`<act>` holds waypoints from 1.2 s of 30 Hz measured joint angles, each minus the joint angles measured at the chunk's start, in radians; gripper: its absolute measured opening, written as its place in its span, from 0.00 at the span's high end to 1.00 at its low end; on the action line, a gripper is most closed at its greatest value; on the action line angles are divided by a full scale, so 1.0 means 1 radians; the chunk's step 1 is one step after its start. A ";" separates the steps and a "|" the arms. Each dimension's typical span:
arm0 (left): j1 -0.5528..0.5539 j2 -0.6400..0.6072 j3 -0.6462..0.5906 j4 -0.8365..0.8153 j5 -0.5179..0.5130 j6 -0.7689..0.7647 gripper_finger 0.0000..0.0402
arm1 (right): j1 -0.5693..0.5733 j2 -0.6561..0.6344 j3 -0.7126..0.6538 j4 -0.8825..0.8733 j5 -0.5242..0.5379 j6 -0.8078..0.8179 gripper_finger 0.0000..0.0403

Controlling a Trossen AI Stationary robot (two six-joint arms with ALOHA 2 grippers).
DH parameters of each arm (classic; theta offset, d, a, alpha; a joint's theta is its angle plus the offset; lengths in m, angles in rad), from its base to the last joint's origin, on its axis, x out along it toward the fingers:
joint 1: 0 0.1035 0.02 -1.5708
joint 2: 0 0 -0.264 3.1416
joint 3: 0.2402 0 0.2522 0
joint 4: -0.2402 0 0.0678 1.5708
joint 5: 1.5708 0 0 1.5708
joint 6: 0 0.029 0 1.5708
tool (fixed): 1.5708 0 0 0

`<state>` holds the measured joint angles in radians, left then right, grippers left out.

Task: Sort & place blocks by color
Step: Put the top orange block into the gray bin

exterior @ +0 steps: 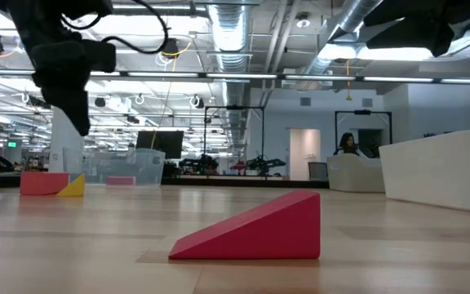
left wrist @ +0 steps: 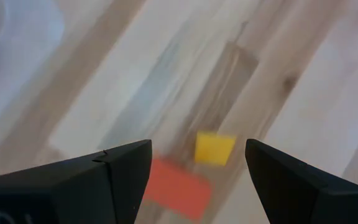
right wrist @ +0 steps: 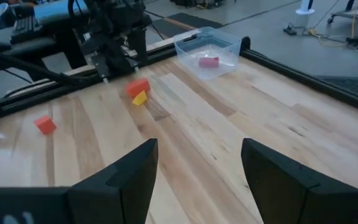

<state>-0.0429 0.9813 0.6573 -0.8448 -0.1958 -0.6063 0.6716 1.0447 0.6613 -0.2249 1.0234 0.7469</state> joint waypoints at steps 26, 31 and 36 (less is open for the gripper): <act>0.063 0.199 -0.007 -0.121 0.003 -0.380 0.21 | -0.005 0.000 0.000 0.040 -0.057 0.003 0.37; 0.018 0.233 -0.007 -0.098 -0.023 -0.382 0.21 | -0.005 0.000 0.000 0.058 -0.057 0.004 0.37; 0.010 0.219 -0.016 -0.110 -0.036 -0.383 0.21 | -0.005 0.000 0.000 0.060 -0.057 0.004 0.37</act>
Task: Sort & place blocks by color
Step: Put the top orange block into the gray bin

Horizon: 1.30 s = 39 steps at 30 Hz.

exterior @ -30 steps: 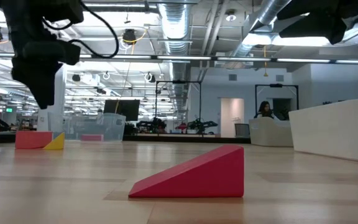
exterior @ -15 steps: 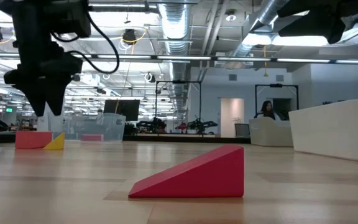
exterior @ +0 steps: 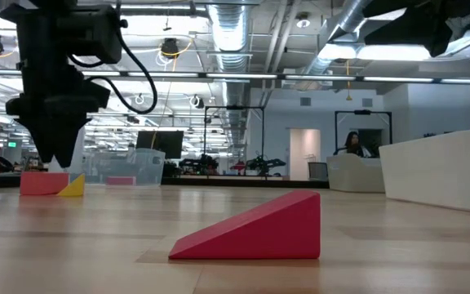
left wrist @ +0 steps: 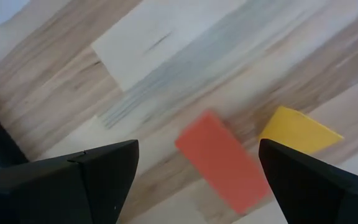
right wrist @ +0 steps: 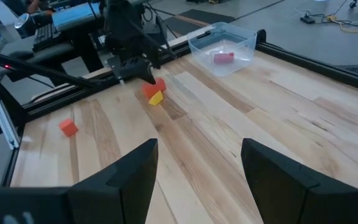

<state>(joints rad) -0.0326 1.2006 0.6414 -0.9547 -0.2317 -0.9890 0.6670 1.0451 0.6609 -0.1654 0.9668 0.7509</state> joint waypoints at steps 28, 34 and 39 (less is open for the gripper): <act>-0.001 -0.037 -0.223 0.198 0.163 -0.117 0.30 | -0.028 0.009 0.000 0.024 0.001 -0.030 0.37; -0.001 -0.025 -0.199 0.184 0.152 -0.065 0.51 | -0.026 0.009 0.000 0.024 0.001 -0.029 0.37; -0.001 -0.029 -0.188 0.185 0.155 -0.028 0.74 | -0.025 0.009 0.000 0.024 0.000 -0.050 0.37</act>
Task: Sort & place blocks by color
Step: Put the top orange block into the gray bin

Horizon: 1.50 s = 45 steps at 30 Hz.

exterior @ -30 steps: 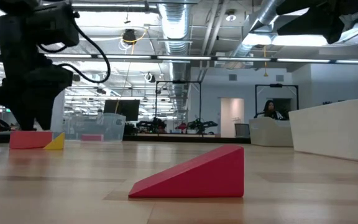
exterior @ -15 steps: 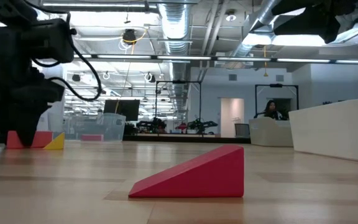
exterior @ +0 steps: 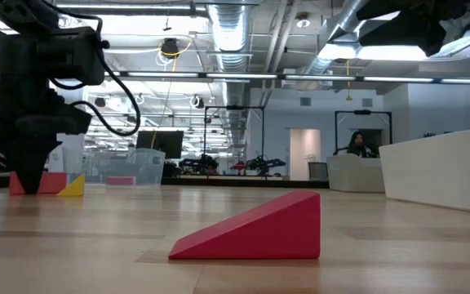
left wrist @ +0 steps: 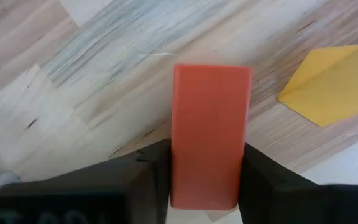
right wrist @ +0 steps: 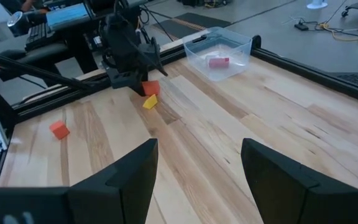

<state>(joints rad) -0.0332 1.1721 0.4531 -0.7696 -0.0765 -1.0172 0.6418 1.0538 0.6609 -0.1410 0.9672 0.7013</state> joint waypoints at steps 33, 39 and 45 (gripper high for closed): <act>-0.023 -0.138 0.212 0.469 -0.043 0.521 0.76 | -0.015 0.000 0.000 0.050 0.034 -0.001 0.37; -0.023 -0.079 0.212 0.729 -0.007 0.629 0.76 | -0.118 0.049 -0.001 0.200 -0.031 -0.110 0.37; -0.014 0.011 0.212 0.953 0.053 0.699 0.76 | -0.244 0.152 -0.001 0.536 -0.305 -0.382 0.37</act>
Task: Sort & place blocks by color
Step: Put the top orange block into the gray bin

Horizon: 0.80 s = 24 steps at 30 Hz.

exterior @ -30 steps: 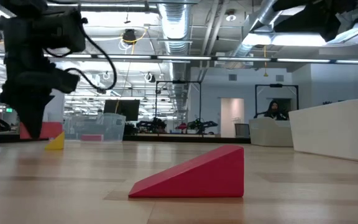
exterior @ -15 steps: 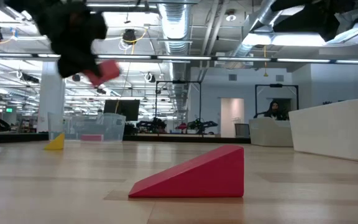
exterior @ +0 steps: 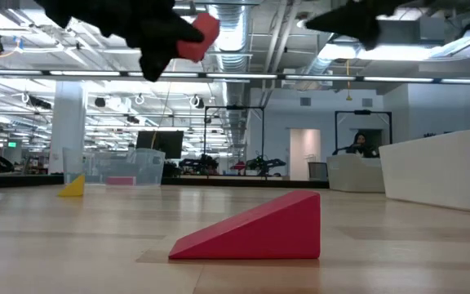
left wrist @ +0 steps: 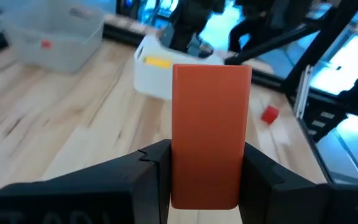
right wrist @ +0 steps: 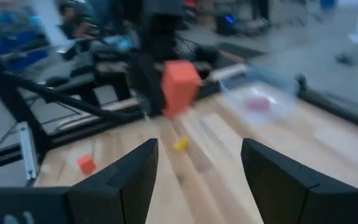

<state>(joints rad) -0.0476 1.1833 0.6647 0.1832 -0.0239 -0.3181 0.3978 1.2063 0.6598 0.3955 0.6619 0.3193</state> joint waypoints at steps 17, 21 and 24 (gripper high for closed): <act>0.010 0.276 0.000 0.461 0.147 0.088 0.76 | -0.189 0.220 -0.227 0.825 -0.305 -0.177 0.37; 0.030 0.291 0.000 0.517 0.150 0.089 0.76 | -0.228 0.292 -0.292 1.071 -0.430 -0.143 0.37; 0.047 0.290 0.000 0.542 0.132 0.100 0.76 | -0.231 0.330 -0.285 1.104 -0.439 -0.133 0.37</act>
<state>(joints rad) -0.0009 1.4731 0.6647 0.7257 0.1080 -0.2177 0.1673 1.5363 0.3750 1.4998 0.2230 0.1864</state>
